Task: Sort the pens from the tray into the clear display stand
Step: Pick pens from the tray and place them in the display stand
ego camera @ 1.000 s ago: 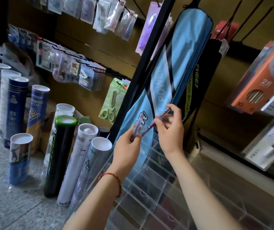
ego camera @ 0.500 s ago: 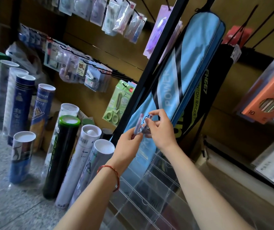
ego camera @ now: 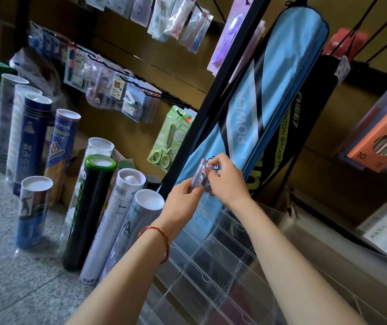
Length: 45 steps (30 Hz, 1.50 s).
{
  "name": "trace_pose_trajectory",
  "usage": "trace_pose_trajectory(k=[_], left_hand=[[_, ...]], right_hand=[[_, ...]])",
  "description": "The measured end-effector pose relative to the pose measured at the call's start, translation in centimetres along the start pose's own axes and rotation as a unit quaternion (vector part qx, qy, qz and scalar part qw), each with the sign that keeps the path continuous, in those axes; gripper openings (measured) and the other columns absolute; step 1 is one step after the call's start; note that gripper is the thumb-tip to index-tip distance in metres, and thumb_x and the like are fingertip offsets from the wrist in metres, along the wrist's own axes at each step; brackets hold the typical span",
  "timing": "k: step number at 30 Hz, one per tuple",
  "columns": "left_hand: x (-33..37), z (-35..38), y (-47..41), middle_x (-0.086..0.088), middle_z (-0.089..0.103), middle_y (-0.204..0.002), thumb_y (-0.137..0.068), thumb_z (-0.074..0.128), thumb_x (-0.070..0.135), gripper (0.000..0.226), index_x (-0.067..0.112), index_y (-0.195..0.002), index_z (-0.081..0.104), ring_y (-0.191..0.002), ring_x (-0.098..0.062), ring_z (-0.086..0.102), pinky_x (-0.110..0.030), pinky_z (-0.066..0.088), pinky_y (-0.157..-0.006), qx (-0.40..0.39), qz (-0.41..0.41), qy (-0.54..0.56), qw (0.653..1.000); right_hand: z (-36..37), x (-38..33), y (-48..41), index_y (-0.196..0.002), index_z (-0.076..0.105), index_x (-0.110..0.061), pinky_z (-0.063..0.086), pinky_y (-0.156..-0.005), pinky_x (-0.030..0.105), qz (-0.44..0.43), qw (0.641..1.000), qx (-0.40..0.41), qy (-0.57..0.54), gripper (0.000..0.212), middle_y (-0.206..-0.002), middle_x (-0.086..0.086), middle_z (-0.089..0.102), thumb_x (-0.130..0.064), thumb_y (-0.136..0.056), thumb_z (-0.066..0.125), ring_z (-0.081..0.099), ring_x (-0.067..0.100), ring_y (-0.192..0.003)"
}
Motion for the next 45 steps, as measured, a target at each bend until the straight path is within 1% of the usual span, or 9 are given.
trace_pose_trajectory(k=[8, 13, 19, 23, 29, 32, 36, 40, 45], left_hand=[[-0.2, -0.3, -1.5, 0.001, 0.053, -0.062, -0.092, 0.050, 0.014, 0.012, 0.014, -0.087, 0.062, -0.057, -0.024, 0.049, -0.042, 0.052, -0.063, 0.118, 0.021, -0.065, 0.991], [-0.2, -0.8, -2.7, -0.001, 0.064, -0.077, -0.088, 0.055, 0.005, 0.015, 0.013, -0.082, 0.067, -0.068, -0.017, 0.056, -0.026, 0.046, -0.066, 0.117, -0.001, -0.049, 0.992], [1.4, -1.2, -4.2, -0.002, 0.065, -0.078, -0.087, 0.059, 0.005, 0.014, 0.012, -0.077, 0.066, -0.079, -0.018, 0.060, -0.031, 0.048, -0.080, 0.050, 0.035, -0.072, 0.996], [1.4, -1.3, -4.3, 0.008, 0.062, -0.070, -0.086, 0.060, 0.002, 0.020, 0.015, -0.072, 0.063, -0.070, -0.009, 0.057, -0.020, 0.046, -0.073, 0.041, 0.039, -0.029, 0.998], [1.4, -1.4, -4.5, 0.008, 0.058, -0.069, -0.086, 0.060, 0.003, 0.010, 0.010, -0.081, 0.063, -0.064, -0.005, 0.050, -0.011, 0.042, -0.060, 0.050, 0.044, -0.019, 0.998], [1.5, -1.1, -4.4, 0.004, 0.057, -0.070, -0.087, 0.060, 0.006, 0.007, 0.010, -0.083, 0.063, -0.063, -0.009, 0.048, -0.013, 0.040, -0.055, 0.042, 0.034, -0.020, 0.998], [0.5, -1.1, -4.1, 0.003, 0.058, -0.067, -0.086, 0.061, 0.005, 0.016, 0.015, -0.074, 0.063, -0.066, -0.013, 0.050, -0.015, 0.040, -0.057, 0.060, 0.023, -0.037, 0.997], [0.7, -1.2, -4.1, 0.004, 0.060, -0.070, -0.087, 0.061, 0.005, 0.007, 0.008, -0.083, 0.066, -0.070, -0.011, 0.055, -0.024, 0.043, -0.070, 0.055, 0.024, -0.054, 0.997], [1.3, -2.1, -3.7, 0.005, 0.057, -0.071, -0.088, 0.060, 0.009, 0.009, 0.009, -0.095, 0.065, -0.062, -0.006, 0.047, -0.011, 0.041, -0.060, 0.089, 0.025, -0.046, 0.995]], right_hand=[[-0.4, 0.4, 0.1, -0.094, 0.045, -0.022, 0.057, -0.072, 0.043, 0.016, 1.000, -0.017, -0.017, 0.004, -0.101, 0.013, 0.062, -0.020, -0.094, 0.048, 0.068, 0.023, -0.071], [-0.4, 1.0, 0.2, -0.089, 0.045, -0.025, 0.057, -0.075, 0.044, 0.014, 1.000, -0.017, -0.016, 0.008, -0.098, 0.013, 0.063, -0.020, -0.093, 0.050, 0.067, 0.026, -0.077], [-1.6, 0.1, 0.0, -0.101, 0.048, -0.021, 0.059, -0.071, 0.037, -0.007, 0.999, -0.004, -0.041, 0.007, -0.094, 0.017, 0.066, -0.019, -0.095, 0.049, 0.068, 0.027, -0.075], [-2.7, 0.6, 1.5, -0.109, 0.052, -0.015, 0.056, -0.077, 0.040, 0.032, 0.993, -0.100, 0.058, 0.015, -0.092, 0.011, 0.068, -0.017, -0.096, 0.044, 0.066, 0.019, -0.073], [-5.6, 3.3, 4.4, -0.094, 0.058, -0.004, 0.054, -0.060, 0.030, 0.121, 0.963, -0.210, 0.120, 0.022, -0.087, 0.012, 0.067, -0.020, -0.098, 0.044, 0.063, 0.023, -0.069], [-6.5, 3.8, 5.6, -0.085, 0.058, -0.005, 0.055, -0.061, 0.028, 0.115, 0.969, -0.196, 0.099, 0.022, -0.085, 0.016, 0.069, -0.020, -0.097, 0.046, 0.065, 0.021, -0.066], [-5.3, 3.6, 5.9, -0.087, 0.057, -0.002, 0.055, -0.071, 0.035, 0.050, 0.959, -0.172, 0.219, 0.027, -0.081, 0.008, 0.066, -0.023, -0.097, 0.044, 0.064, 0.022, -0.071], [-6.1, 3.8, 5.8, -0.090, 0.061, -0.002, 0.058, -0.071, 0.032, 0.086, 0.962, -0.211, 0.148, 0.022, -0.082, 0.009, 0.068, -0.018, -0.096, 0.048, 0.066, 0.018, -0.071], [-10.9, 3.8, 5.9, -0.101, 0.063, -0.003, 0.056, -0.071, 0.029, 0.111, 0.951, -0.246, 0.152, 0.022, -0.087, 0.009, 0.068, -0.021, -0.094, 0.054, 0.067, 0.017, -0.074]])
Point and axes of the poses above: each hand's wrist, its own y-axis away from the middle knuckle, its own z-axis out of the palm, x = y × z, the point moved 5 cm from there along -y, towards the middle knuckle
